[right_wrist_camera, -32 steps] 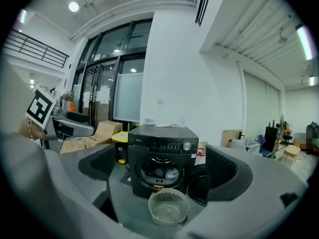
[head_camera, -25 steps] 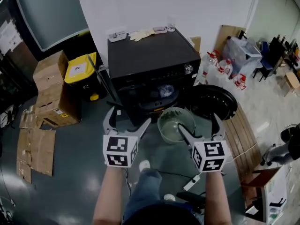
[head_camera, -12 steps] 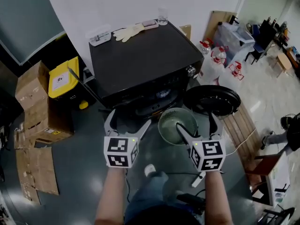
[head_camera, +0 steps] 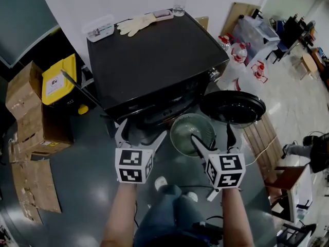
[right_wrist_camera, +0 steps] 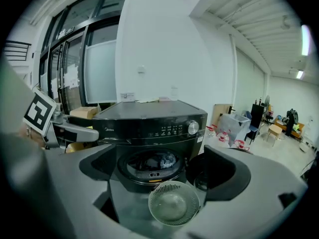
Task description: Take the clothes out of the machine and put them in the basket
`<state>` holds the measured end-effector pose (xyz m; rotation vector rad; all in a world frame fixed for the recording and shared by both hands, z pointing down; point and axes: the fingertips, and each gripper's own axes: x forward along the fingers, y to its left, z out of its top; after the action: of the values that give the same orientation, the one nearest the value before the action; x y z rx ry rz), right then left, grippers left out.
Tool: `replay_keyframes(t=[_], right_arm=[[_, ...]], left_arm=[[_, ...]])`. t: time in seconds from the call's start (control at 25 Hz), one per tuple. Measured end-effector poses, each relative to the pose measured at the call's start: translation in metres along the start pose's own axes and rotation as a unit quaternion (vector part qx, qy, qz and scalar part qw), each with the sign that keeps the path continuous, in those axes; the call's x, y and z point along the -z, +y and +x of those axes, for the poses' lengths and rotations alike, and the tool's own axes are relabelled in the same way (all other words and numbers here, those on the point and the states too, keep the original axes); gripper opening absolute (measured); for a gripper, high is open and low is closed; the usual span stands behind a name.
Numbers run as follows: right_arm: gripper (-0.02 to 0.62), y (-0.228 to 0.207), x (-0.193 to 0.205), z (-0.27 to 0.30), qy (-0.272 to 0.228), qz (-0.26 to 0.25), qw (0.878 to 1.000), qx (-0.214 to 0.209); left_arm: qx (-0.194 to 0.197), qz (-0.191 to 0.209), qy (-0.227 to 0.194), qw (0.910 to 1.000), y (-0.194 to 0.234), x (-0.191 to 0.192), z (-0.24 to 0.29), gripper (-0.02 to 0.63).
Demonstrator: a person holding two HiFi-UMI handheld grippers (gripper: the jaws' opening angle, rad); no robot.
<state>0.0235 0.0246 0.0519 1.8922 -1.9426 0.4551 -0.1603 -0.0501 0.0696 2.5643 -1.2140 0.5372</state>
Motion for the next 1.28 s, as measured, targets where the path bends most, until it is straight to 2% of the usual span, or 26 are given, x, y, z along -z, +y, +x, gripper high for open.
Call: replay_keyframes(t=[0.2, 0.64, 0.92, 1.12, 1.28], right_arm=[[0.545, -0.006, 0.018, 0.020, 0.019, 0.002, 1.000, -0.007], [0.543, -0.016, 0.073, 0.080, 0.039, 0.003, 0.998, -0.057], [0.518, -0.040, 0.138, 0.124, 0.050, 0.005, 0.997, -0.067], [0.515, -0.048, 0.179, 0.158, 0.051, -0.004, 0.997, -0.049], [0.506, -0.045, 0.201, 0.184, 0.043, -0.010, 0.997, -0.061]], left_arm=[[-0.001, -0.012, 0.016, 0.9998, -0.001, 0.019, 0.020, 0.540], [0.003, 0.000, 0.057, 0.9984, -0.027, 0.086, 0.079, 0.540], [-0.020, -0.019, 0.075, 0.9968, -0.032, 0.146, 0.125, 0.540], [-0.034, -0.008, 0.088, 0.9955, -0.030, 0.190, 0.152, 0.540], [-0.059, 0.007, 0.080, 0.9950, -0.025, 0.215, 0.169, 0.540]])
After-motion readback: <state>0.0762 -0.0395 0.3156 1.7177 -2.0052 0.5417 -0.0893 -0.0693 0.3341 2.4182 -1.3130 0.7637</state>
